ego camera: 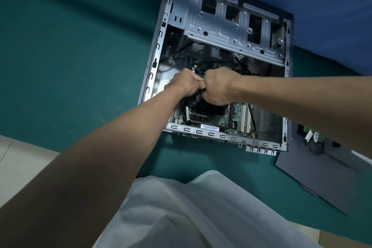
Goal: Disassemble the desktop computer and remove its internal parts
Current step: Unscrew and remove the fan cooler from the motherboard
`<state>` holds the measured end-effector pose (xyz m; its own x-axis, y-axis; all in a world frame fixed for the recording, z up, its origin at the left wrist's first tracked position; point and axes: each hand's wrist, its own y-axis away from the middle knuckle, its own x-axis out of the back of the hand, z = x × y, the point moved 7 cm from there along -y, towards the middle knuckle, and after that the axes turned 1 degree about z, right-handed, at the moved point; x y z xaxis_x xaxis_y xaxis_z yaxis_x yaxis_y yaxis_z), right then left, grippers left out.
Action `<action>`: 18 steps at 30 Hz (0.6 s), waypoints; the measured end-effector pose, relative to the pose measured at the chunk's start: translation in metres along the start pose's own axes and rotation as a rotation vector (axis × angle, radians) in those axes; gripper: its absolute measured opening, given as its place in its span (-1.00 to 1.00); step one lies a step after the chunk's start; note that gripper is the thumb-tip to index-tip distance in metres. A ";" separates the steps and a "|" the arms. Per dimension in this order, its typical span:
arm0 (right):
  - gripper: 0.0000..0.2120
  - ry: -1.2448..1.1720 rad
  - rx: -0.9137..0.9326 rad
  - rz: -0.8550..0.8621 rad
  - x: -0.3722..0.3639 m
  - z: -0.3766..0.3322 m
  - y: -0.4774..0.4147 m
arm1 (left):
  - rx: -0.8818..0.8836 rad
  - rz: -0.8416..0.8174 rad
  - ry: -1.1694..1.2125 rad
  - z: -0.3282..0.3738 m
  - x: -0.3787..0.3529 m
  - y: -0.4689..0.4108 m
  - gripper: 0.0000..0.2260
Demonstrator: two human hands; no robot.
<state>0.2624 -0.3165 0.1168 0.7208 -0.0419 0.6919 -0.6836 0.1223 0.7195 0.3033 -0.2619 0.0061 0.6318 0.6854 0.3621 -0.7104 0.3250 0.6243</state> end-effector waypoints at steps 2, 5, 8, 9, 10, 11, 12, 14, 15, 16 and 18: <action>-0.74 0.381 0.271 0.091 0.005 -0.020 0.011 | 0.021 0.020 0.004 -0.001 0.003 0.001 -0.80; -0.62 0.702 0.587 0.168 0.001 -0.030 0.025 | 0.014 0.025 0.056 0.000 0.003 0.002 -0.78; -0.74 0.452 0.515 0.165 0.002 -0.021 0.018 | -0.027 0.033 -0.016 0.001 0.002 0.001 -0.90; -0.82 0.254 0.394 0.158 0.005 -0.013 0.010 | -0.032 0.030 -0.039 0.001 0.002 -0.001 -0.85; -0.83 0.025 0.235 0.139 0.006 -0.003 0.003 | -0.031 0.019 -0.048 0.001 0.000 -0.002 -0.79; -0.80 -0.224 0.063 0.100 0.005 0.010 -0.002 | -0.026 -0.002 -0.037 0.001 -0.002 -0.003 -0.81; -0.78 -0.495 -0.108 0.028 -0.001 0.021 -0.006 | -0.019 -0.021 -0.018 0.000 -0.003 -0.004 -0.89; -0.75 -0.902 -0.394 -0.218 -0.021 0.030 -0.004 | -0.005 -0.032 0.009 0.000 -0.005 -0.004 -0.94; -0.73 -0.969 -0.463 -0.304 -0.027 0.028 -0.001 | -0.005 -0.034 0.009 -0.001 -0.005 -0.004 -0.93; -0.73 -0.961 -0.489 -0.343 -0.030 0.025 0.000 | -0.006 -0.030 0.006 -0.002 -0.004 -0.005 -0.88; -0.79 -0.755 -0.428 -0.288 -0.025 0.019 -0.001 | -0.003 -0.018 0.001 -0.003 -0.003 -0.005 -0.80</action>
<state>0.2429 -0.3339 0.0998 0.4873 -0.7470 0.4523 -0.2793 0.3574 0.8912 0.3043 -0.2639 0.0001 0.6442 0.6802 0.3499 -0.6996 0.3391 0.6290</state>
